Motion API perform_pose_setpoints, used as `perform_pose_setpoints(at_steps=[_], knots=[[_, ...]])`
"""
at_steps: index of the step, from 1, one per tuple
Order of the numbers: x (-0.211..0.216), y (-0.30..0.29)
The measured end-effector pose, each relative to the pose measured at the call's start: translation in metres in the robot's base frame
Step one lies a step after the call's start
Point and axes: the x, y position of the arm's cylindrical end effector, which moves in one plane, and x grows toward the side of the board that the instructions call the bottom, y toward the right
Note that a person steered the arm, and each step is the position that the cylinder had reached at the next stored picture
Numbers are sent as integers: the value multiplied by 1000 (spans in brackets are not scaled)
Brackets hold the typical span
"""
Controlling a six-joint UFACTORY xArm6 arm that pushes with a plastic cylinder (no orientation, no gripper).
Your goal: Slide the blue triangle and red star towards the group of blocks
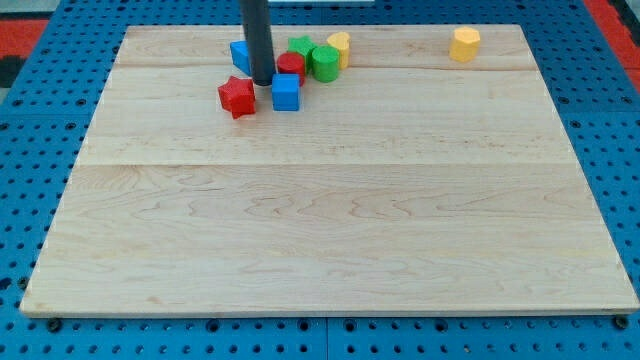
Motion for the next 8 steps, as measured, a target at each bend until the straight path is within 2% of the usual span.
perform_pose_setpoints(at_steps=[1,2,4,6,7,8], knots=[[8,-62],[8,-83],[93,-75],[11,9],[5,23],[41,-24]])
